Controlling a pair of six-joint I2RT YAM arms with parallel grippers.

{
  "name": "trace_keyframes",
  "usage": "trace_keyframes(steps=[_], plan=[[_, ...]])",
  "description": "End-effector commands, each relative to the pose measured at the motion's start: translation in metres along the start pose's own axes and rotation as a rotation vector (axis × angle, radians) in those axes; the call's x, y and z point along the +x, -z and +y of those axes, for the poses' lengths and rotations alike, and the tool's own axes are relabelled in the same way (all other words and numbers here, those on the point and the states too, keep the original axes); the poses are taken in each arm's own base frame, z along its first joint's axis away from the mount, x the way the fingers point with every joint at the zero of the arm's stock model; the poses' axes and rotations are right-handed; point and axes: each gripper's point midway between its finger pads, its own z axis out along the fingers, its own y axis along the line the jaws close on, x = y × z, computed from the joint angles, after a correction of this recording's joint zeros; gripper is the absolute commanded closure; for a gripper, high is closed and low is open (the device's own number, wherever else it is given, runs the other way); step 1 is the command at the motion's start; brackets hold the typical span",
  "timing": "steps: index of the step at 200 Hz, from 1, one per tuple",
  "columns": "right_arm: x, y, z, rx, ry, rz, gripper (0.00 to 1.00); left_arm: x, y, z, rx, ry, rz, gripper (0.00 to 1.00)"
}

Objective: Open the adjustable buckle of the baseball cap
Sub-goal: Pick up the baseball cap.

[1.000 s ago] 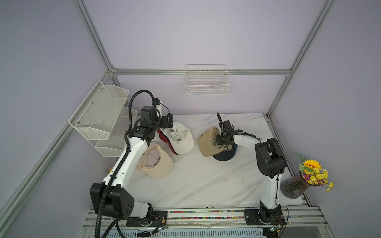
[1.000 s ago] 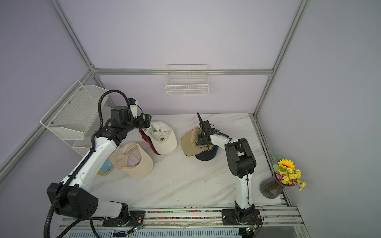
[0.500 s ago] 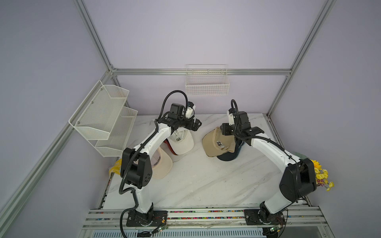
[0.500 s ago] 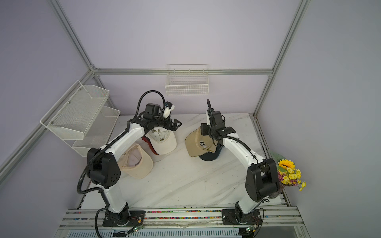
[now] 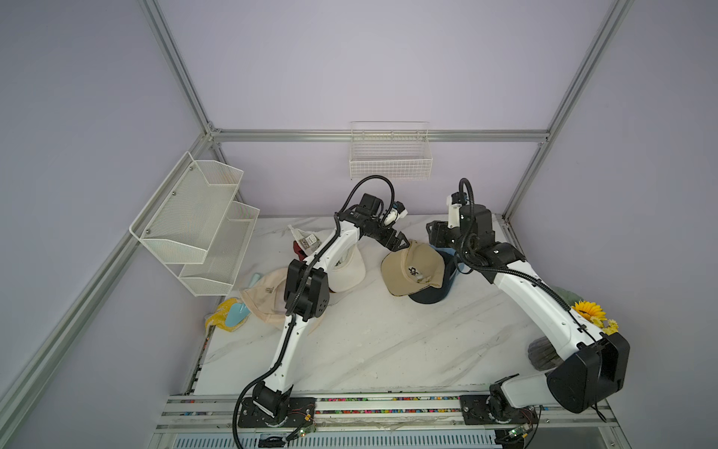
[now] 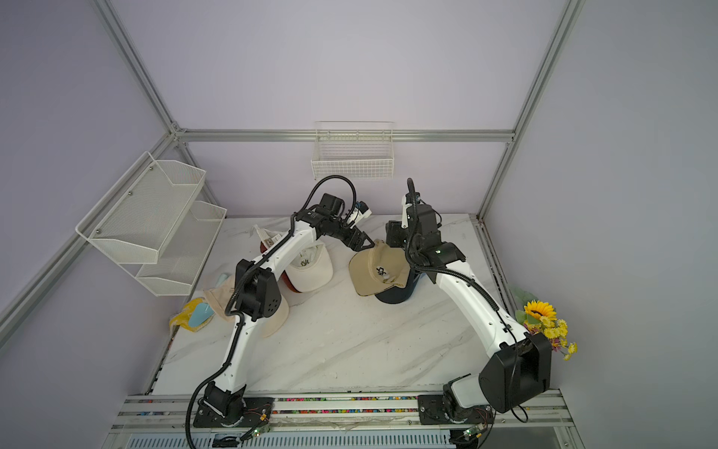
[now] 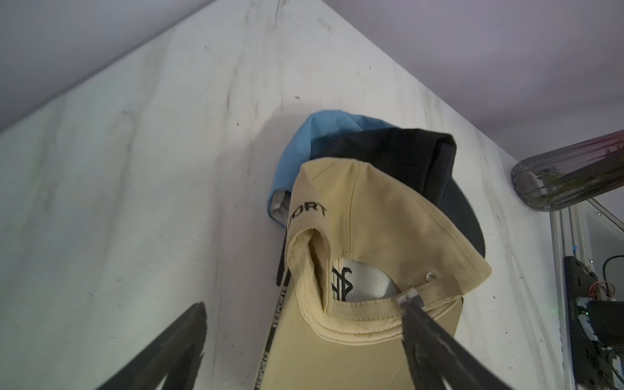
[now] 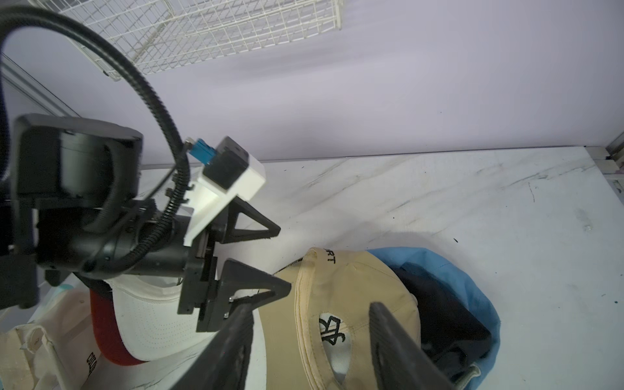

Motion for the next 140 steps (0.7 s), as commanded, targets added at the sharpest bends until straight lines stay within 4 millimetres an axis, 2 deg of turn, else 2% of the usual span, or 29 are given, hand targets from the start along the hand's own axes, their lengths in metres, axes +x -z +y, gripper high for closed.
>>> trace_keyframes(steps=[1,21,49,88,115,136,140], plan=[[0.009,0.001,-0.005,0.016,-0.006,0.023,0.42,-0.014,0.008,-0.014,0.040,-0.043,-0.027,0.17],[0.011,0.000,-0.003,0.000,-0.008,0.028,0.42,-0.009,-0.004,-0.006,0.037,-0.028,-0.018,0.28],[0.011,0.002,-0.002,-0.004,-0.004,0.023,0.42,0.002,-0.019,0.002,0.044,-0.011,-0.003,0.47],[0.008,0.006,-0.002,-0.005,-0.001,0.012,0.42,0.005,-0.026,-0.008,0.128,0.012,-0.010,0.79],[0.002,0.011,-0.001,-0.009,-0.002,-0.004,0.42,-0.004,-0.013,-0.021,0.139,0.000,-0.024,1.00],[0.002,0.012,-0.001,-0.006,-0.005,-0.006,0.42,-0.019,0.012,-0.030,0.100,-0.018,-0.048,1.00],[-0.006,0.022,0.000,-0.014,-0.007,-0.032,0.42,-0.022,0.017,-0.033,0.094,-0.022,-0.051,1.00]])
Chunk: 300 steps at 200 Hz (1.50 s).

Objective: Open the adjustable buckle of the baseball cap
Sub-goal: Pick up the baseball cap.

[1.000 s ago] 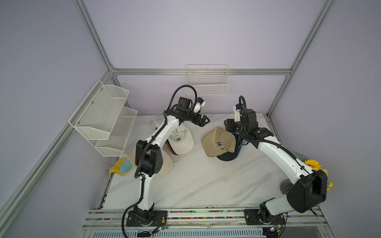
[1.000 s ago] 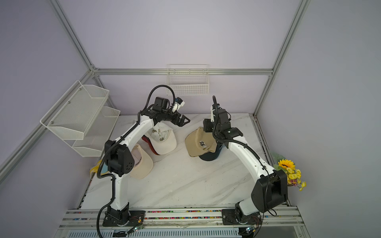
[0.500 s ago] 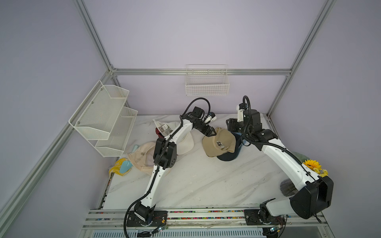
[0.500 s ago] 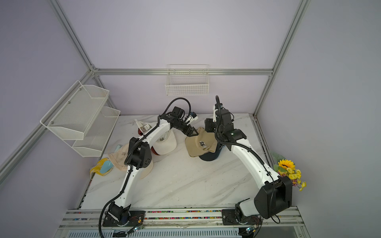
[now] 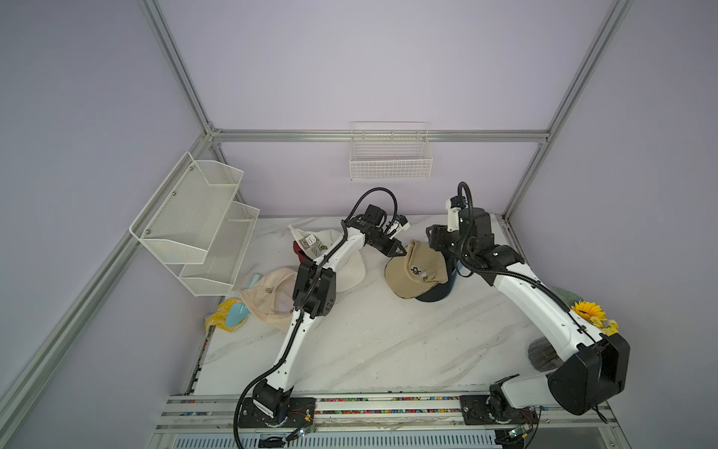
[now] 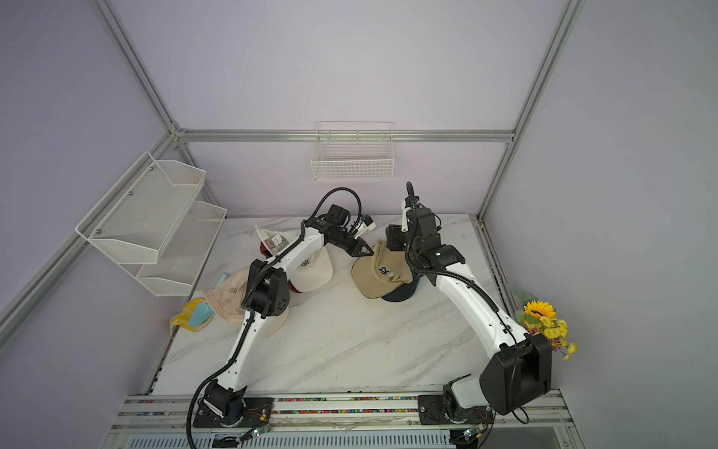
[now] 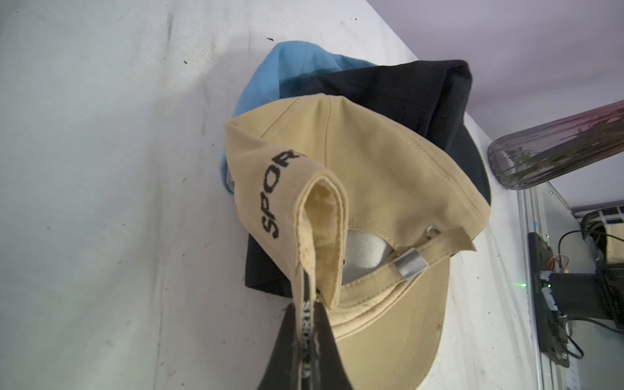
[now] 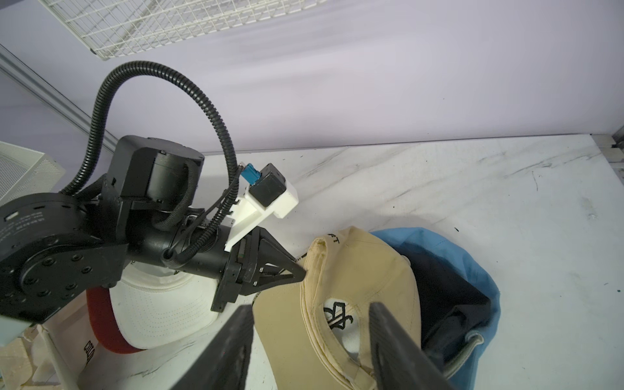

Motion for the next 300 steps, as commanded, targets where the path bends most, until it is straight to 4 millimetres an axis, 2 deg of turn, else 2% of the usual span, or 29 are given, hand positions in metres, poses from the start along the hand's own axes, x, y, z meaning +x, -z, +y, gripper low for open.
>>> trace_keyframes(steps=[1,34,61,84,112,155,196,239,278,300], plan=[[-0.015,0.021,0.002,-0.010,-0.009,-0.050,0.42,-0.042,0.049,-0.037,-0.034,-0.084,-0.086,1.00],[-0.018,0.032,0.000,-0.007,0.044,-0.080,0.42,-0.061,0.104,-0.063,-0.155,-0.072,-0.139,1.00],[-0.011,0.035,0.005,-0.034,0.123,-0.082,0.42,-0.065,0.149,-0.090,-0.254,-0.101,-0.178,1.00],[0.004,0.030,0.012,-0.007,0.240,-0.056,0.41,-0.060,0.180,-0.099,-0.346,-0.109,-0.173,1.00],[0.019,0.025,0.020,0.030,0.373,-0.052,0.40,-0.044,0.204,-0.107,-0.396,-0.091,-0.122,1.00],[0.024,0.033,0.036,0.039,0.515,-0.067,0.40,-0.015,0.235,-0.117,-0.428,-0.065,-0.063,1.00],[0.043,0.040,0.063,-0.020,0.660,-0.071,0.39,-0.006,0.258,-0.123,-0.433,-0.049,-0.081,1.00],[0.076,0.036,0.071,-0.022,0.810,-0.010,0.37,-0.002,0.268,-0.125,-0.429,-0.033,-0.067,1.00],[0.089,0.030,0.071,-0.011,0.874,0.008,0.36,0.001,0.272,-0.128,-0.429,-0.033,-0.061,1.00],[0.104,0.025,0.073,-0.028,0.912,0.055,0.36,0.000,0.275,-0.129,-0.429,-0.033,-0.064,1.00]])
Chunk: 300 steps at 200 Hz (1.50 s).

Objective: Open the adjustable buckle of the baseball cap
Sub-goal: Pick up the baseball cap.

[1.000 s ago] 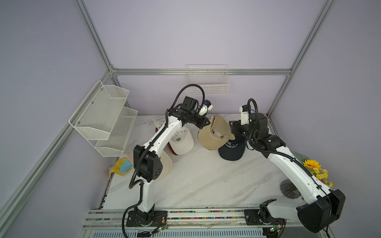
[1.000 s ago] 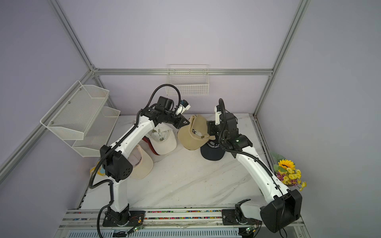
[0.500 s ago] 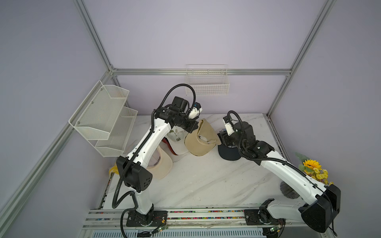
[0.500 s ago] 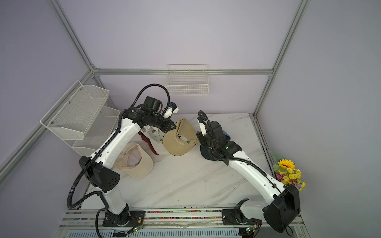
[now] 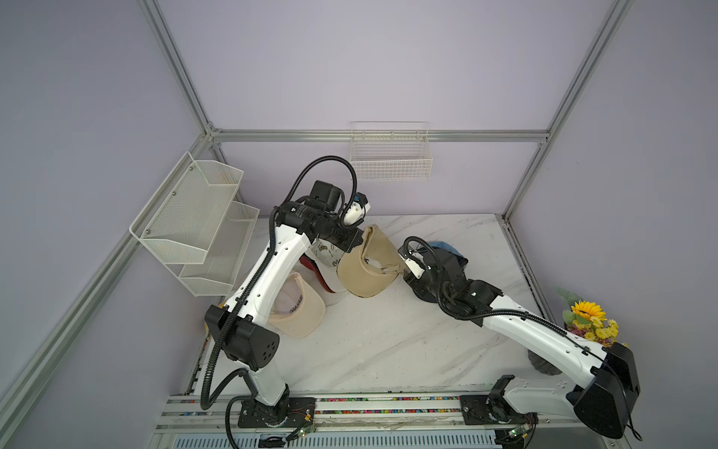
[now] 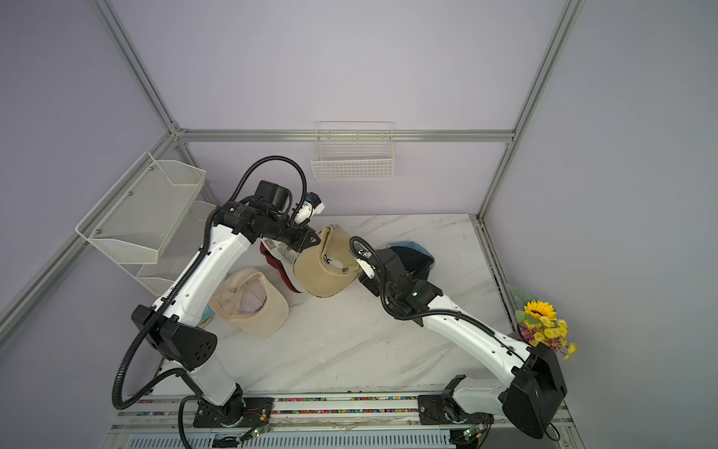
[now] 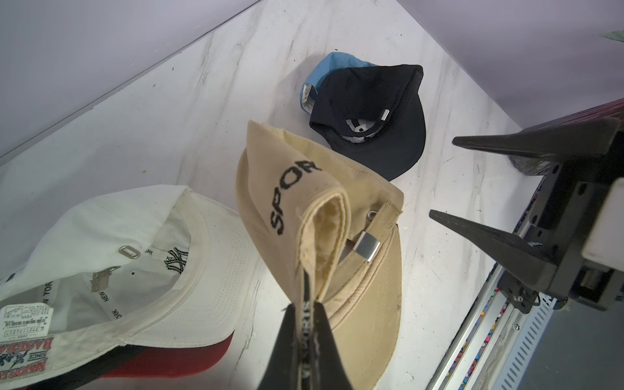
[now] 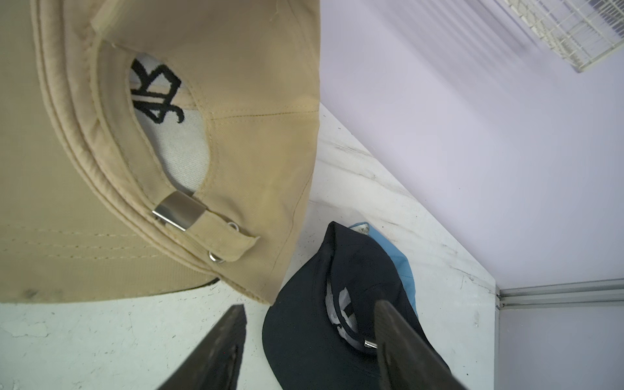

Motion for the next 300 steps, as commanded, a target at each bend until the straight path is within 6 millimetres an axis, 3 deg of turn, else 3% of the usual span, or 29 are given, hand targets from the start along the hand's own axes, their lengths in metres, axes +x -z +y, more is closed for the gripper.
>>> trace_keyframes(steps=[1,82,156,217,300], plan=[[0.003,-0.003,0.006,-0.003,0.068,0.018,0.36,-0.016,0.030,-0.008,0.007,-0.044,-0.076,1.00],[0.008,-0.006,0.032,-0.101,0.106,0.024,0.37,-0.018,0.031,-0.009,0.020,-0.046,-0.072,1.00],[-0.001,-0.016,0.020,-0.012,0.102,0.003,0.37,-0.014,0.034,-0.018,0.064,-0.050,-0.061,1.00],[-0.008,-0.003,0.017,-0.031,0.099,-0.021,0.38,-0.008,0.032,-0.012,0.042,-0.051,-0.036,1.00],[-0.006,-0.001,0.020,-0.057,0.112,-0.004,0.38,-0.010,0.030,-0.005,0.037,-0.044,-0.026,1.00]])
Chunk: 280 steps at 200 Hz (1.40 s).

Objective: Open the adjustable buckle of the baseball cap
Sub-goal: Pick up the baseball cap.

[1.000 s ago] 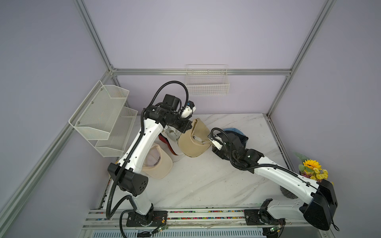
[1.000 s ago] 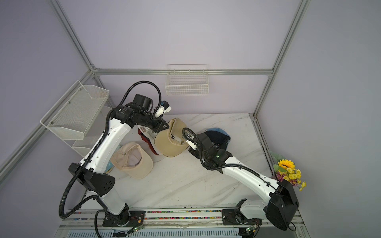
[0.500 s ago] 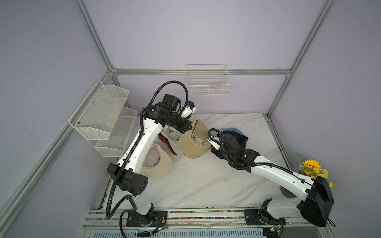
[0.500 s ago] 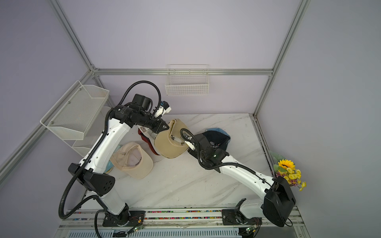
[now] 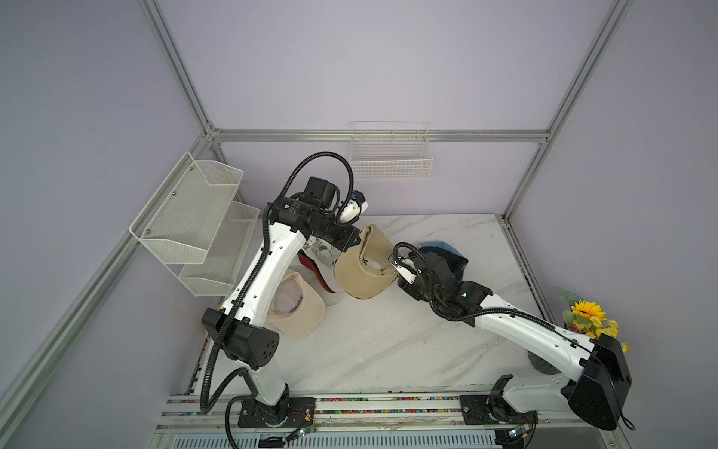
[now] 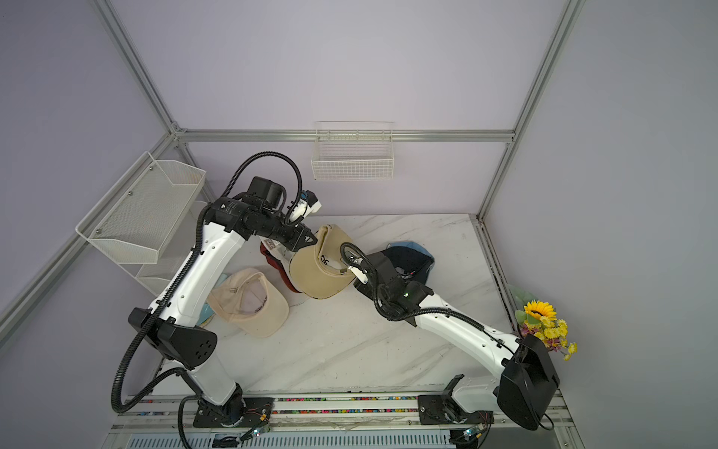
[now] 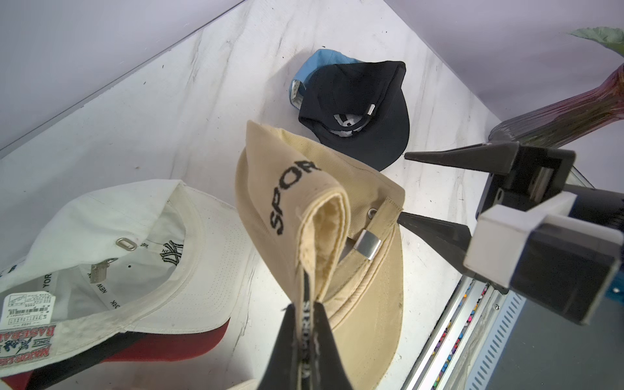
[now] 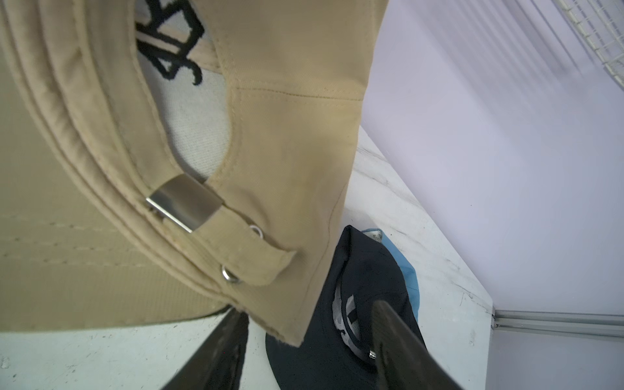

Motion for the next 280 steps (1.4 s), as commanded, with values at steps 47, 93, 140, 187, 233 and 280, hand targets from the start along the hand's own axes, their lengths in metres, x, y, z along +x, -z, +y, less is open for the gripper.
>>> trace_keyframes(steps=[47,93,140,187,233,280], plan=[[-0.010,0.013,-0.003,-0.007,0.017,-0.024,0.38,-0.008,0.010,0.003,0.012,-0.023,-0.029,1.00],[-0.010,0.010,-0.001,-0.011,0.018,-0.027,0.39,-0.009,0.012,0.000,0.025,-0.020,-0.035,1.00],[-0.012,0.003,0.000,0.002,0.013,-0.035,0.39,-0.005,0.016,-0.007,0.048,-0.018,-0.031,1.00],[-0.016,0.000,-0.003,0.025,0.013,-0.052,0.39,-0.004,0.022,-0.021,0.110,-0.025,-0.046,1.00],[-0.031,-0.002,0.002,0.010,-0.021,-0.145,0.42,-0.008,0.029,-0.037,0.179,-0.037,-0.075,1.00],[-0.042,-0.007,0.007,-0.002,-0.029,-0.191,0.73,-0.007,0.035,-0.045,0.208,-0.047,-0.088,1.00]])
